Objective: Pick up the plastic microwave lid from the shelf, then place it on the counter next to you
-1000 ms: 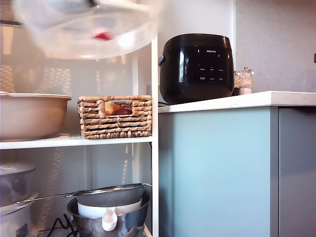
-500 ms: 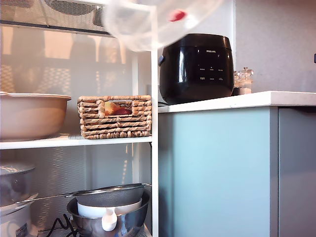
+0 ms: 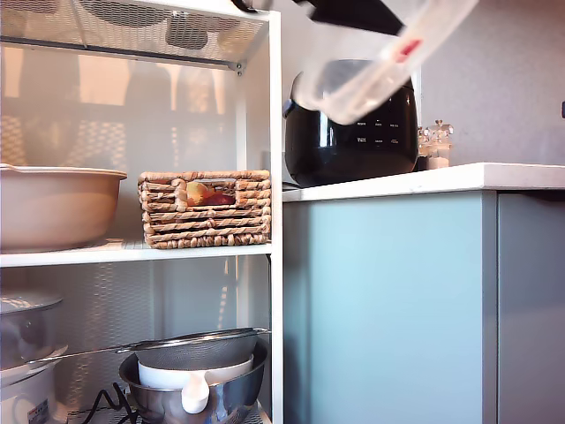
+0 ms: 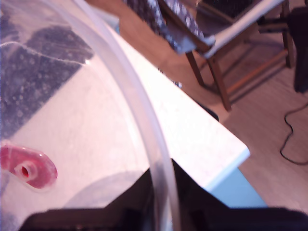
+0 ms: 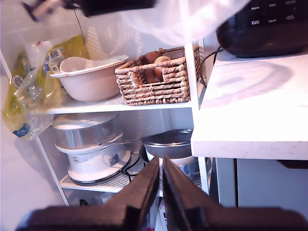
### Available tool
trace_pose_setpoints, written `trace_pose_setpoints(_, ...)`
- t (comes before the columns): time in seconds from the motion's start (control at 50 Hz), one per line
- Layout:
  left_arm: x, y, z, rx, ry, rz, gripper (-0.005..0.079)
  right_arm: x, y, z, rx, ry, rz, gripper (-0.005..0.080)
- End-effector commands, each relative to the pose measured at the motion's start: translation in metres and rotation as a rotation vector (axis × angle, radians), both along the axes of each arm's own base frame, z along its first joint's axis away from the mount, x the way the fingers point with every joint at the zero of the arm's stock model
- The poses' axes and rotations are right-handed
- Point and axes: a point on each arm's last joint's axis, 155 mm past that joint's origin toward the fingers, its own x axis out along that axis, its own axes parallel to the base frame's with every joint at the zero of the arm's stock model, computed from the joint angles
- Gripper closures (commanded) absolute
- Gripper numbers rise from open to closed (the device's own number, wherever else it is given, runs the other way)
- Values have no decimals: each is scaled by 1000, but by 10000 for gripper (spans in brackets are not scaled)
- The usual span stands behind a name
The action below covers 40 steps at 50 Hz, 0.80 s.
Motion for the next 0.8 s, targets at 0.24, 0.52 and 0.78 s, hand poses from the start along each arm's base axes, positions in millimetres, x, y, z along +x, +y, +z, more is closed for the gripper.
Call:
trace_pose_setpoints(0.24, 24, -36, -22, -77, -97, -65, 766, -1, 0, 7, 3, -17, 2, 765)
trace_pose_setpoints(0.52, 38, -48, -51, -82, -93, -72, 766, -1, 0, 6, 2, -14, 2, 765)
trace_pose_setpoints(0.78, 41, -54, -71, -76, -70, -85, 762, -1, 0, 6, 2, -14, 2, 764)
